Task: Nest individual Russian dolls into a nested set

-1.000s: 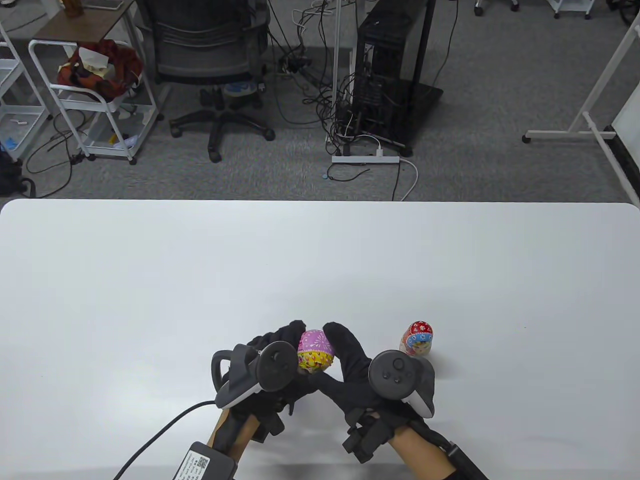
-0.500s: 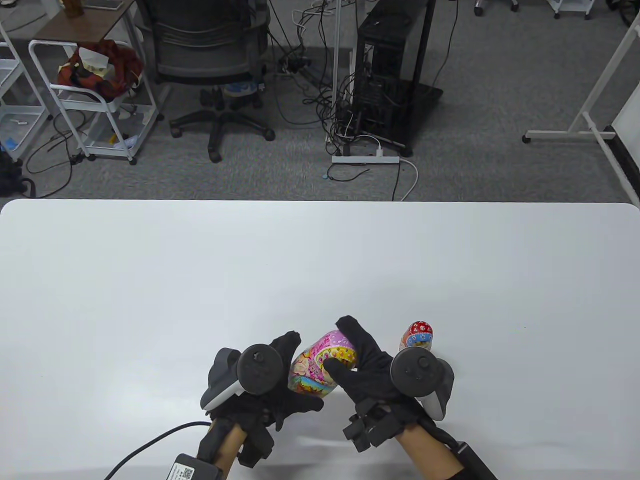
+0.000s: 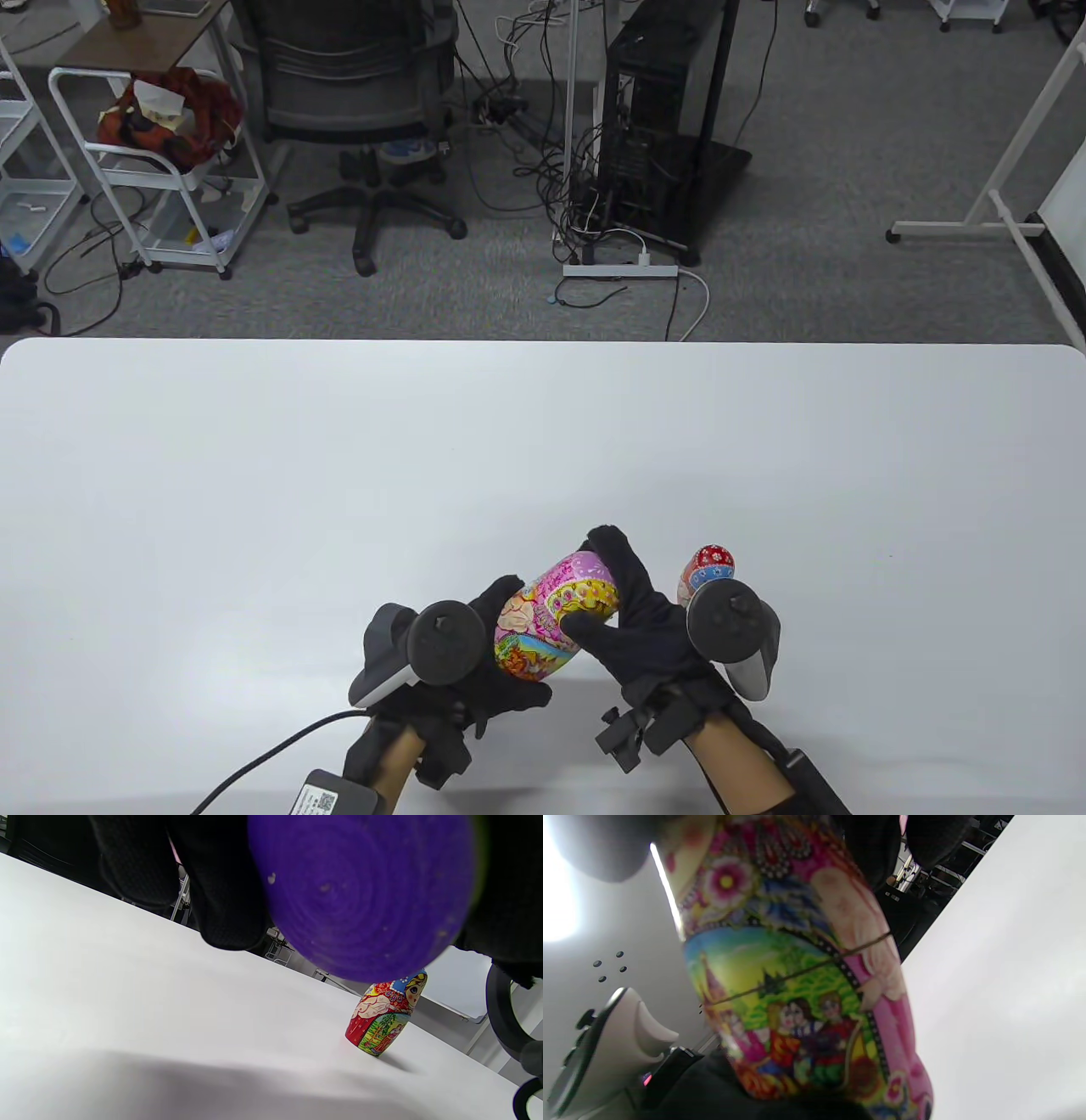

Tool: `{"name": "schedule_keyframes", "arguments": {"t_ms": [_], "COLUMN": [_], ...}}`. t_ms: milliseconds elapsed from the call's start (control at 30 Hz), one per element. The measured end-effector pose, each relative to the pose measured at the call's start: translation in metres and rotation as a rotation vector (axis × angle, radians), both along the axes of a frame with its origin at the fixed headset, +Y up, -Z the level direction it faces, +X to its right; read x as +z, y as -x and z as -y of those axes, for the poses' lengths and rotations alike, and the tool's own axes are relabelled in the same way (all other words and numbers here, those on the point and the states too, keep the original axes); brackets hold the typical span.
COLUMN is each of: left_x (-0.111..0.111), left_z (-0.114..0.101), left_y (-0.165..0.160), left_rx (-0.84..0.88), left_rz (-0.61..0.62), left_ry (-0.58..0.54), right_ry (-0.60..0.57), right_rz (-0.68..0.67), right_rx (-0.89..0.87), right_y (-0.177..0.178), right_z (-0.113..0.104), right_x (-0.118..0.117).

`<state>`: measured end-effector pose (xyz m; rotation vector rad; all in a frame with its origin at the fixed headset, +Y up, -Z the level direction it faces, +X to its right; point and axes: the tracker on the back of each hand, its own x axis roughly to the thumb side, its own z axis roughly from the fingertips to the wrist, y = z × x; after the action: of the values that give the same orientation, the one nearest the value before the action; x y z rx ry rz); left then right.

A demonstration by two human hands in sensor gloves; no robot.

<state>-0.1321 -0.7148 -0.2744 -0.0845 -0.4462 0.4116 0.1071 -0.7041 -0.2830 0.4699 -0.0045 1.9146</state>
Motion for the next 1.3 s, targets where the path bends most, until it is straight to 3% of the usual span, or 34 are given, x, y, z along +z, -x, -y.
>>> {"name": "schedule_keyframes", "arguments": {"t_ms": [100,567,600,633,667,700,767,867,933,1067,1300], "left_x": [-0.001,-0.006,-0.006,-0.011,-0.013,-0.014,-0.017,-0.016,-0.015,-0.013,-0.012], "left_z": [0.002,0.004,0.008,0.012,0.016,0.019,0.018,0.015,0.013,0.012,0.011], "left_y": [0.000,0.002,0.005,0.008,0.010,0.015,0.021,0.027,0.028,0.025,0.023], "left_rx": [0.003,-0.119,-0.185,-0.224,-0.205,-0.151,-0.107,-0.066,-0.040,-0.008,0.002], "left_rz": [-0.008,-0.023,-0.093,-0.074,-0.072,-0.105,-0.126,-0.155,-0.174,-0.178,-0.173], "left_ry": [-0.018,0.017,0.009,0.015,0.051,0.063,0.063,0.032,0.010,0.002,-0.010], "right_ry": [0.004,-0.070,-0.140,-0.201,-0.208,-0.174,-0.101,-0.126,-0.088,-0.027,0.003], "right_rz": [-0.049,0.134,0.188,0.224,0.247,0.228,0.218,0.246,0.244,0.220,0.187], "right_rx": [-0.002,0.112,0.148,0.313,0.341,0.222,0.152,0.317,0.531,0.744,0.876], "right_y": [0.002,0.007,0.007,0.005,0.001,0.001,-0.001,-0.004,-0.002,0.004,0.013], "right_z": [0.001,-0.003,-0.008,-0.012,-0.011,-0.010,-0.011,-0.004,0.009,0.031,0.048], "right_x": [-0.001,0.007,0.008,0.008,0.009,0.010,0.007,0.003,-0.002,-0.009,-0.011]}}
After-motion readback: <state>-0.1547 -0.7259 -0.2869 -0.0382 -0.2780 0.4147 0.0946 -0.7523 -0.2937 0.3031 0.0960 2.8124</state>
